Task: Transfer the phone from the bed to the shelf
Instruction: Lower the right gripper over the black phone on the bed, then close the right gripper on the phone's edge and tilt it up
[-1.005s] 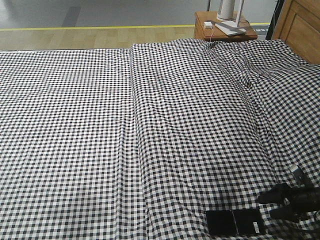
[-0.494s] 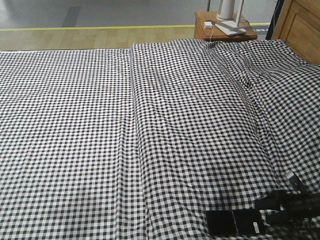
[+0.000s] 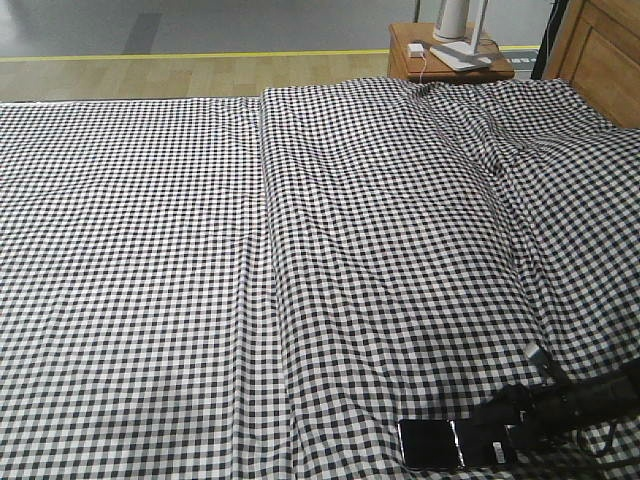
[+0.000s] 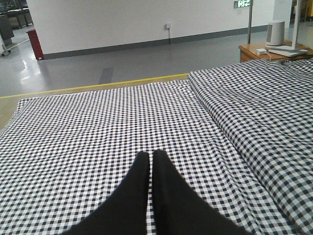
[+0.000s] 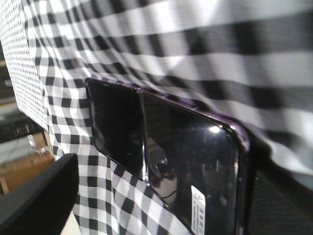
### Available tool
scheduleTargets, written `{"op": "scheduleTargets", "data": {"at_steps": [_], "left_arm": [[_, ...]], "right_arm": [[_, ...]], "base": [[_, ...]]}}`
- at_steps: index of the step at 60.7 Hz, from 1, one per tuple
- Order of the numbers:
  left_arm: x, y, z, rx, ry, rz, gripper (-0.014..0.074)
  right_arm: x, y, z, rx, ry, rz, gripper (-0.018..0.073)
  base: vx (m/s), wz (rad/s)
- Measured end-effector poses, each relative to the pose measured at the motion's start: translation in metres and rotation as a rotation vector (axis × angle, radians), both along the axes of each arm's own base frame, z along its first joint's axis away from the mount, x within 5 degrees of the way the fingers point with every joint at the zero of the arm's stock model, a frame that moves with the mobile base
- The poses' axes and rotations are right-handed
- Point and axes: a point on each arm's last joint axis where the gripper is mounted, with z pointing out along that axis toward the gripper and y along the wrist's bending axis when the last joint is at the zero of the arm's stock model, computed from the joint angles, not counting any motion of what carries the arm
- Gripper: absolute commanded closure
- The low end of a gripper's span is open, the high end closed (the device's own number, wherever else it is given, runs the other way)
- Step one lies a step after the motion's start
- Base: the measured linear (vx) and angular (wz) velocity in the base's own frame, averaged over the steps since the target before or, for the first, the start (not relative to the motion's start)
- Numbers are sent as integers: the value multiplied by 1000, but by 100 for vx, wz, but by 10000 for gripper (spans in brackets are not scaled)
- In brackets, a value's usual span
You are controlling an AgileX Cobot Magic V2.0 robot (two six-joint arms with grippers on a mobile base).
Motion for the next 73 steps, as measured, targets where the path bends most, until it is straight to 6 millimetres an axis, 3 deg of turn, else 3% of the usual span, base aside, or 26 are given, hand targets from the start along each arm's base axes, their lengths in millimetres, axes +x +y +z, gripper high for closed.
{"op": "scheduleTargets", "data": {"at_steps": [10,24,38,44,56,73], "left_arm": [[0,0,0,0,0,0,595],[0,0,0,0,0,0,595],[0,0,0,0,0,0,595],[0,0,0,0,0,0,595],[0,0,0,0,0,0,595],[0,0,0,0,0,0,595]], "right_arm": [[2,7,-1,3,1,15,-6],[2,9,2,38,-18,27,129],[2,10,3,57,-57,50,191],[2,10,3,58,-83,66,277],[2,10,4,69,-108,89,578],[1,11,5,76,-121,103,569]], "base": [[0,0],[0,0],[0,0],[0,0],[0,0],[0,0]]}}
